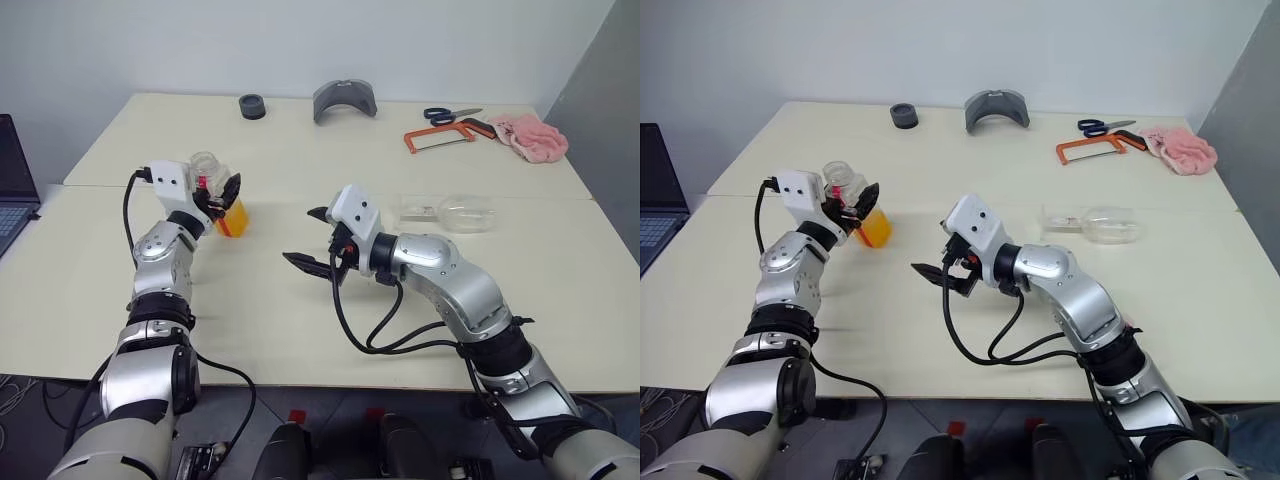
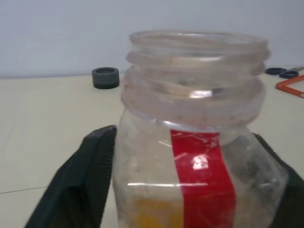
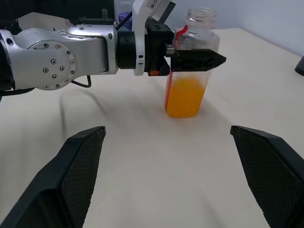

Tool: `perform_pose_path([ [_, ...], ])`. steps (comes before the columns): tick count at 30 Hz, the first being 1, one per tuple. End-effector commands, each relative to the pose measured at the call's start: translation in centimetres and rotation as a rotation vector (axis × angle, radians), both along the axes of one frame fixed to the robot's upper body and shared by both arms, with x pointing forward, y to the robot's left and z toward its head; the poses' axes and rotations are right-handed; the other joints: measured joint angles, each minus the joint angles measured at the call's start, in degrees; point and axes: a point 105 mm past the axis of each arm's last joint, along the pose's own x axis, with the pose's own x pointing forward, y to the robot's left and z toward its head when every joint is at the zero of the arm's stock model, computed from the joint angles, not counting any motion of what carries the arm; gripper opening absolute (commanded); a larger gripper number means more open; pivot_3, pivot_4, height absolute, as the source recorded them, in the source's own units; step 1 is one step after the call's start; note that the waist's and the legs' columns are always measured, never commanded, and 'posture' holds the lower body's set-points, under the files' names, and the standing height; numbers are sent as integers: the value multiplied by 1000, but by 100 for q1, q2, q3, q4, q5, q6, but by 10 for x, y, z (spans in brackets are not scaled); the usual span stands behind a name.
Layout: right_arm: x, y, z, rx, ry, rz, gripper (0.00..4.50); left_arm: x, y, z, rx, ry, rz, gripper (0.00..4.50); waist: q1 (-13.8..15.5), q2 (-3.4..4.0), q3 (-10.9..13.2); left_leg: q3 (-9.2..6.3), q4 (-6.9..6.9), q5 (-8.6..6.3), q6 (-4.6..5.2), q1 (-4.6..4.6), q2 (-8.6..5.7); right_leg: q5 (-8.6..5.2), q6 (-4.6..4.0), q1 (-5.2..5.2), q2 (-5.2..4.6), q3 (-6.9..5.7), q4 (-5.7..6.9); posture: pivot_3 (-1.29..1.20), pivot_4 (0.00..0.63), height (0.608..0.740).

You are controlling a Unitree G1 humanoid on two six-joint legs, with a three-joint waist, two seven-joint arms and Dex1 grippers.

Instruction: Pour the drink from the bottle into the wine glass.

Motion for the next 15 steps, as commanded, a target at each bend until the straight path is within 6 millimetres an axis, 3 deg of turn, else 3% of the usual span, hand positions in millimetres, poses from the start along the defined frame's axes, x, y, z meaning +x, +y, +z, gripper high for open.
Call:
perform_pose_path([
  [1, -8, -1, 11, 21, -35, 22, 4500, -4, -2, 11, 25, -57, 5, 4468, -2, 0, 0, 0, 0, 0, 0, 0, 0, 0, 0, 0, 0, 0, 0, 0, 150, 740],
  [15, -20, -20, -24, -19, 77, -51, 4500, -34, 16, -34, 54, 36, 107, 4468, -32, -2, -5, -2, -4, -8, 14, 4, 9, 0, 0, 0, -1, 3, 2, 0, 150, 740],
])
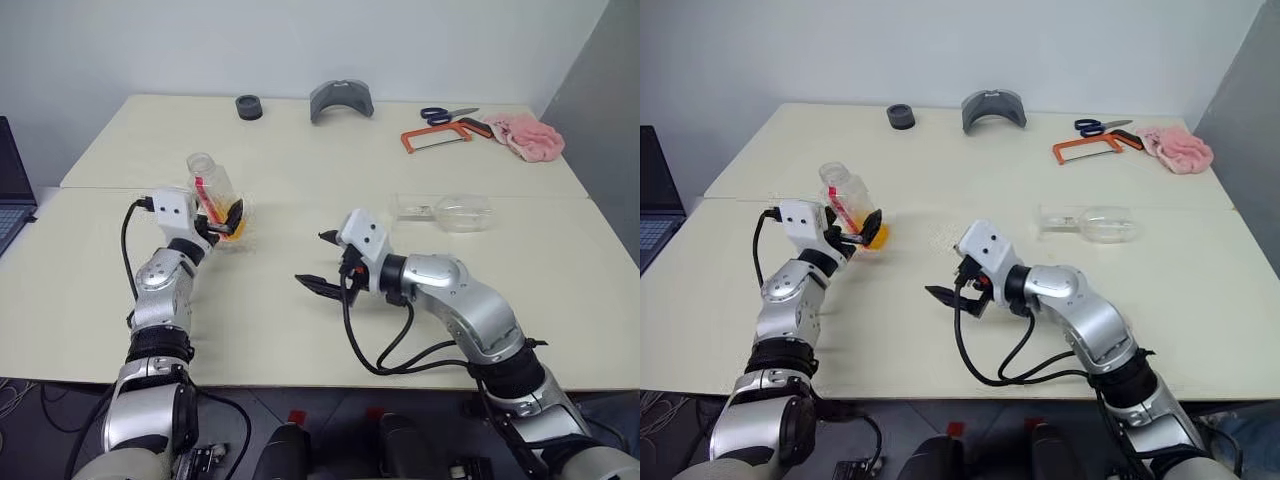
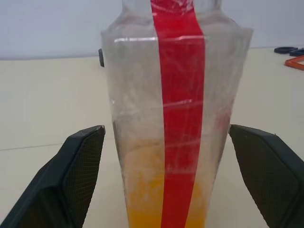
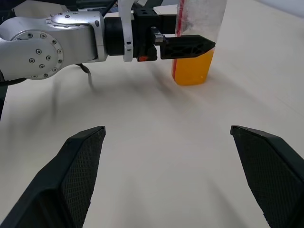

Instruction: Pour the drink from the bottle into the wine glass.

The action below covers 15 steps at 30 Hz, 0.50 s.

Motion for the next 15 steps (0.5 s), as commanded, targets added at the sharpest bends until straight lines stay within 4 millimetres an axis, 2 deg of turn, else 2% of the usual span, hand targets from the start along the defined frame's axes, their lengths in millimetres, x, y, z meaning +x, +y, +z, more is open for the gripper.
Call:
perform_pose_path([
  [1, -5, -7, 2, 16, -9, -27, 4500, -9, 6, 0, 27, -6, 29, 4468, 2, 0, -1, 0, -2, 0, 0, 2, 1, 0, 0, 1, -1, 1, 0, 0, 150, 740],
  [6, -13, -33, -15, 88, 123, -143, 4500, -34, 4, -17, 76, 49, -36, 4468, 15, -1, -1, -1, -2, -1, 1, 1, 3, 0, 0, 4, -3, 0, -1, 0, 150, 740],
  [8, -12, -44, -17, 193, 206, -226, 4500, -49, 0, -25, 114, 99, -122, 4468, 16, -1, -1, -1, -4, -1, 2, 1, 3, 0, 0, 4, -3, 2, -2, 0, 150, 740],
  [11, 1, -70, -19, 417, 339, -428, 4500, -76, -12, -39, 161, 211, -312, 4468, -21, -2, -2, 3, -9, -3, 5, 8, 13, 0, -1, 7, 1, 6, -2, 0, 150, 740],
  [15, 23, -91, -18, 663, 471, -619, 4500, -90, -33, -34, 155, 252, -474, 4468, 17, 2, 0, 4, -14, -2, 3, 14, 14, -1, -1, 13, 7, 5, 0, 0, 150, 740],
])
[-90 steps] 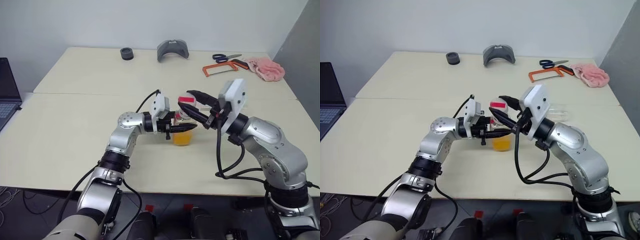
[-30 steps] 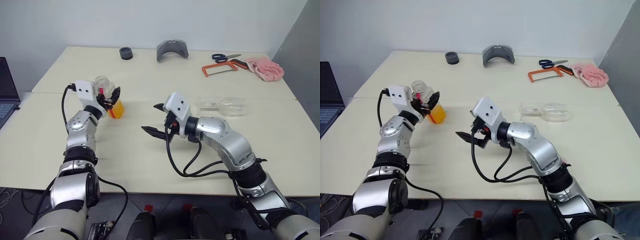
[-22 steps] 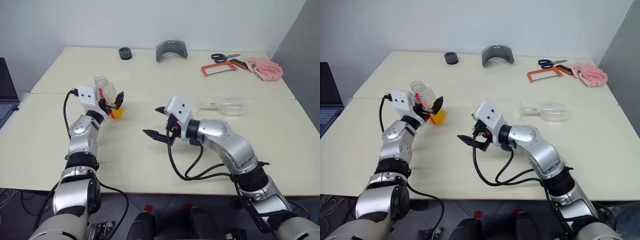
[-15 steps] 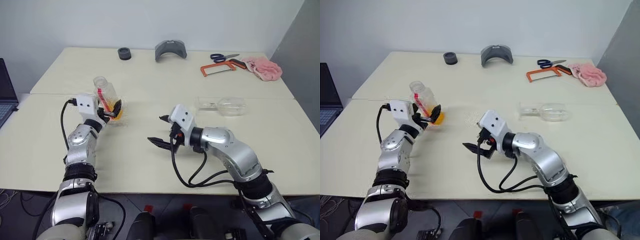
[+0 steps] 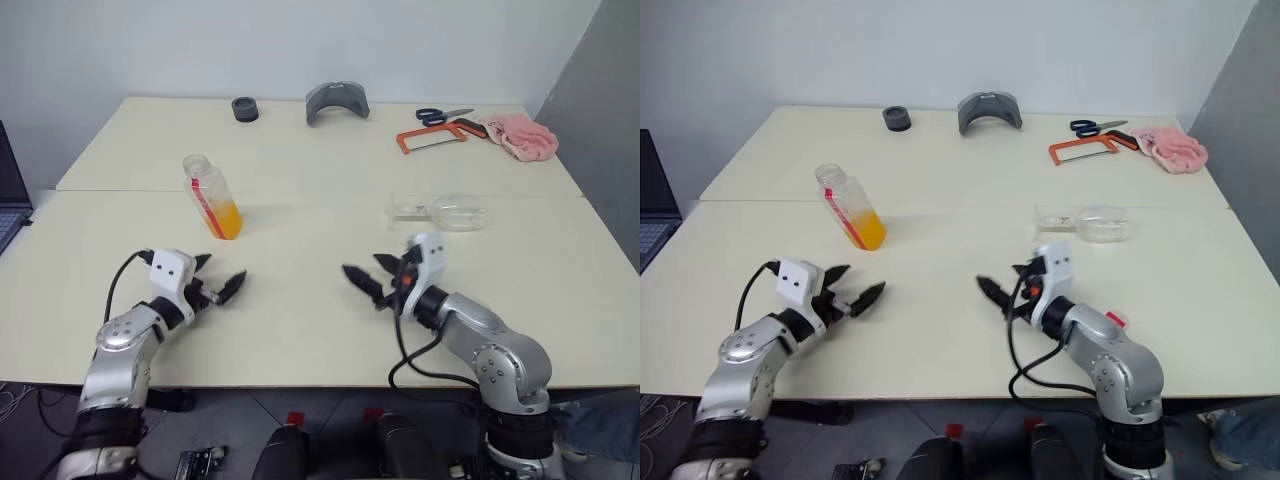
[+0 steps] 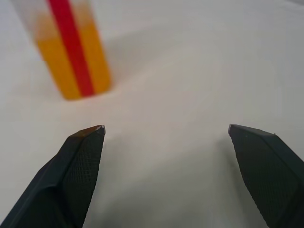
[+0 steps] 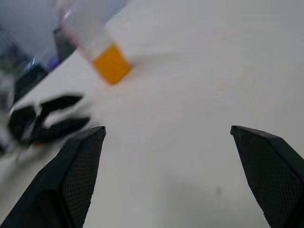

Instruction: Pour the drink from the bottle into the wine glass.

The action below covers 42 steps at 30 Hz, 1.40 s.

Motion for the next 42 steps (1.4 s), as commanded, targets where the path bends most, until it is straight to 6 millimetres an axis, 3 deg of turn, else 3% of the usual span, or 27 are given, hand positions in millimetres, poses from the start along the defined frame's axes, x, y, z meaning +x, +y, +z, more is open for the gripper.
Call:
perform_pose_path([
  [1, 15, -14, 11, 155, 44, -132, 4500, -5, -26, 23, -20, -24, -159, 4468, 41, 0, 0, -4, 2, 0, 0, 1, -2, 0, 0, 5, 0, -4, -1, 0, 150, 740],
  [8, 57, -24, 16, 502, 198, -321, 4500, -12, -65, 47, -6, -18, -425, 4468, 52, 4, 2, 13, 0, 0, 0, 12, -10, 1, 0, 10, 4, 1, -1, 0, 150, 740],
  [11, 71, -32, 15, 648, 252, -366, 4500, -11, -72, 49, 19, -3, -485, 4468, 26, 8, 5, 26, -2, 0, 0, 14, -11, 0, 0, 10, 5, 4, -1, 0, 150, 740],
  [16, 85, -41, 16, 736, 273, -409, 4500, -4, -78, 54, 33, -18, -527, 4468, -55, 13, 8, 33, -3, 0, 1, 15, -11, 0, 0, 7, 17, 8, 0, 0, 150, 740],
  [24, 103, -29, 14, 771, 309, -396, 4500, -3, -89, 55, 43, -23, -592, 4468, -79, 14, 8, 34, -6, -1, 1, 14, -7, -1, -2, 7, 18, 10, 1, 0, 150, 740],
  [39, 141, -40, 2, 816, 288, -516, 4500, 0, -96, 56, 58, -30, -624, 4468, -87, 16, 9, 34, -6, -1, 1, 15, -7, -1, -2, 6, 17, 12, 1, 0, 150, 740],
  [42, 145, -50, -3, 829, 287, -566, 3932, 0, -97, 56, 61, -31, -626, 4500, -100, 16, 9, 34, -6, -1, 1, 15, -6, -1, -2, 6, 16, 12, 1, 0, 150, 740],
])
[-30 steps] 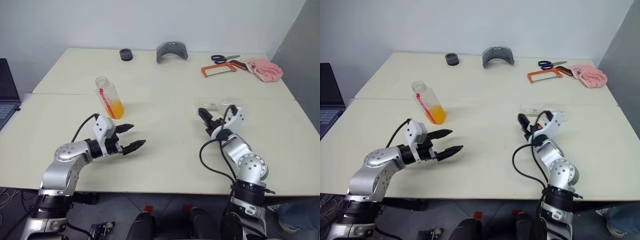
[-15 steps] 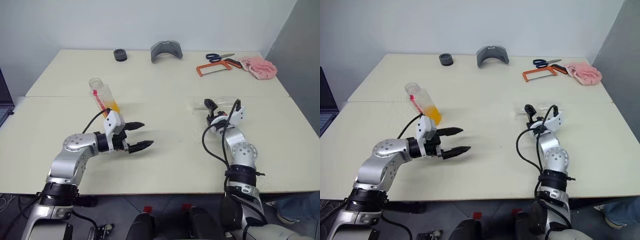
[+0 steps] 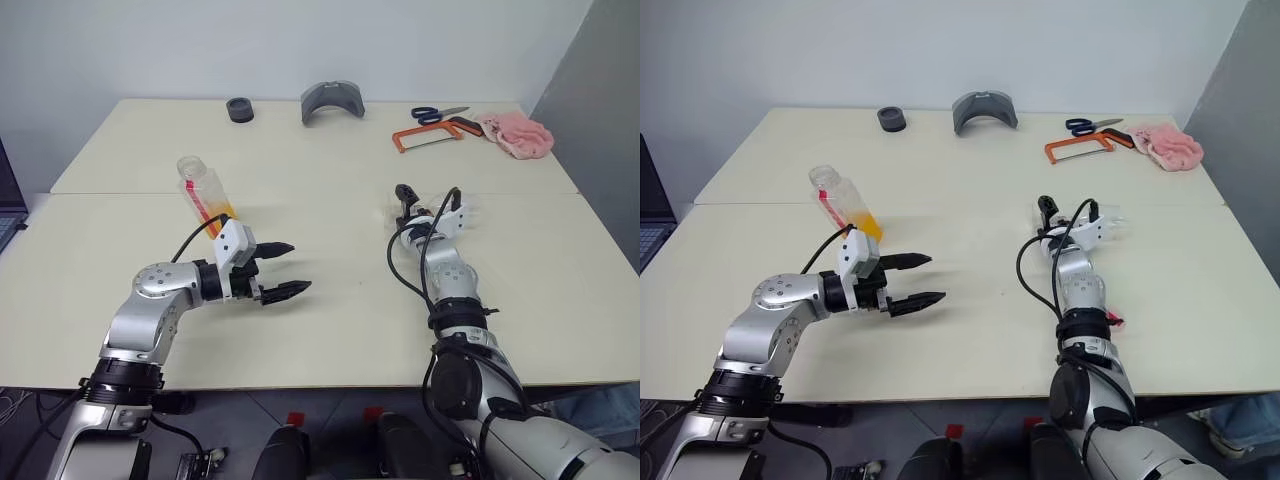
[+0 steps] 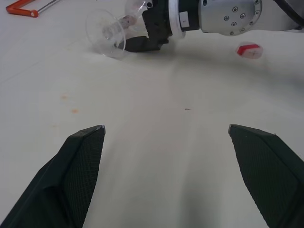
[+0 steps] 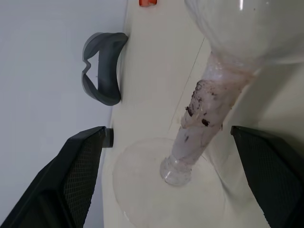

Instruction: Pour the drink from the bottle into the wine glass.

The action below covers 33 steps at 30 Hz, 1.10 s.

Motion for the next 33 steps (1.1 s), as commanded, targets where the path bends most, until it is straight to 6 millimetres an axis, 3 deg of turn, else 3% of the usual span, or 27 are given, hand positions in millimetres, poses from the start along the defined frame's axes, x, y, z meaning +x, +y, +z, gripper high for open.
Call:
perform_pose_path([
  [1, 6, -15, 8, 10, -29, -60, 3586, 0, -4, 9, 2, -46, -26, 4500, -12, 0, 0, 0, 0, 0, 0, -1, 1, 0, 0, 0, -1, 0, 0, 0, 150, 740],
  [5, 6, -14, 9, 27, -38, -59, 2139, -1, -5, 8, 2, -45, -26, 4500, -20, 1, 1, -1, 1, 0, 0, -4, 3, 0, 0, 0, -5, 1, 0, 0, 150, 740],
  [11, 0, -1, 28, -29, -131, 11, 156, 0, -4, 9, -18, -44, -11, 4500, -57, 2, 1, -5, 0, 0, 0, -2, 6, 0, 0, 0, -4, 0, 0, 0, 150, 740],
  [14, -7, 4, 44, -233, -237, 43, 133, 1, -2, 11, -36, -44, 7, 4500, -58, 8, 5, -8, -1, 0, 0, -5, 7, 0, 0, -1, -5, -1, 0, 0, 150, 740],
  [17, -18, 13, 56, -631, -401, 77, 133, 1, 1, 13, -44, -48, 23, 4500, -60, 12, 7, -8, 0, 0, 0, -11, 4, 0, 0, -7, -8, 2, -1, 0, 150, 740],
  [19, -24, 19, 47, -803, -439, 112, 133, 3, 4, 14, -42, -59, 43, 4500, -64, 12, 7, -8, 0, 0, 0, -13, -2, 0, 0, -12, -8, 5, -1, 0, 150, 740],
  [20, -30, 25, 38, -981, -483, 150, 133, 4, 7, 16, -43, -66, 59, 4500, -67, 12, 7, -8, 0, 0, -1, -12, -2, 0, 0, -12, -8, 4, -1, 0, 150, 740],
  [22, -44, 36, 12, -1175, -525, 244, 133, 6, 11, 18, -43, -78, 82, 4500, -69, 10, 6, -7, 0, 0, -1, -11, -4, 0, 1, -12, -5, 2, -2, 0, 150, 740],
  [26, -60, 46, -8, -1221, -539, 331, 133, 7, 16, 17, -27, -97, 115, 4500, -78, 8, 5, -10, 1, 0, -1, -9, 1, 0, 1, -10, -6, 3, -1, 0, 150, 740],
  [33, -70, 53, -33, -1354, -542, 417, 133, 6, 22, 17, -29, -101, 150, 4500, -80, 8, 5, -12, 2, 0, -1, 0, 4, 0, 1, -3, -3, 3, -1, 0, 150, 740],
])
